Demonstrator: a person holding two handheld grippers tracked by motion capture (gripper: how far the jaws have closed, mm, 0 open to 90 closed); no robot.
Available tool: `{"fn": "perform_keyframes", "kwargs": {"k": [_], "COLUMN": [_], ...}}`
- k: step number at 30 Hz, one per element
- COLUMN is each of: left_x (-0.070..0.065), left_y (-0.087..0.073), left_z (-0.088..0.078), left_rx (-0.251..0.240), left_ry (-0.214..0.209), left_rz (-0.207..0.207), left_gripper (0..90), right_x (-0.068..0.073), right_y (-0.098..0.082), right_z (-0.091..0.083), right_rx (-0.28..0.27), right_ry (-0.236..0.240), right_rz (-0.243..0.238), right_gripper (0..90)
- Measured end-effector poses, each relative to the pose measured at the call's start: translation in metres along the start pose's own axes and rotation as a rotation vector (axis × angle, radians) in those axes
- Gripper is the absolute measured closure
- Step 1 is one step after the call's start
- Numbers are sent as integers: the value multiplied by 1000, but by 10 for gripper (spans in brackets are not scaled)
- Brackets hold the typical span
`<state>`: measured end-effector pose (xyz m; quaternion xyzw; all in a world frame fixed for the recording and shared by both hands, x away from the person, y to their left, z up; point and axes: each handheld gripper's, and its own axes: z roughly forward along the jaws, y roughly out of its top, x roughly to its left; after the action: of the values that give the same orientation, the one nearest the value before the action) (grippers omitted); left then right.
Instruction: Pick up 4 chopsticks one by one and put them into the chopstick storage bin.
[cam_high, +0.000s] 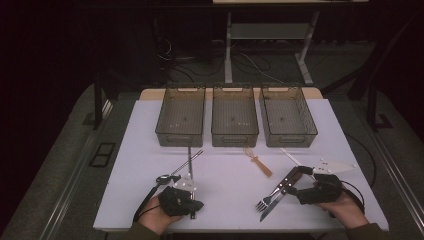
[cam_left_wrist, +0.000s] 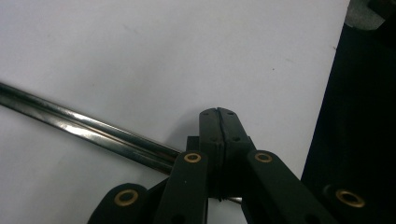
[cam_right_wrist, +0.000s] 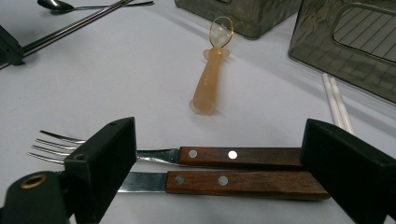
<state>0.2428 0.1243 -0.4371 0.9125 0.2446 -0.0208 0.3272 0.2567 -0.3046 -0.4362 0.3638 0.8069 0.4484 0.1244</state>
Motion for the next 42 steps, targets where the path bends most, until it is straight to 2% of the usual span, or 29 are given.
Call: {"fn": "perform_keyframes", "kwargs": {"k": [10,25,37,42], "left_x": [4,14,21,23], "left_y": [-15,-44,-57,-55], "left_z": [-13,-36,-50,-50], "left_rx": [-4,-33,-38,-36], "left_ry": [33,71,138,155], "left_rz": [-25,-98,-117,-119], "left_gripper": [890,890,890,889], "right_x": [0,0,0,0], "right_y": [0,0,0,0], "right_z": [0,1,1,1], "right_rx": [1,5,4,6], "right_ry": [-1,-1,-1,0], "right_rz": [-4,-6,-6,-5], "right_gripper": [108,108,108,108]}}
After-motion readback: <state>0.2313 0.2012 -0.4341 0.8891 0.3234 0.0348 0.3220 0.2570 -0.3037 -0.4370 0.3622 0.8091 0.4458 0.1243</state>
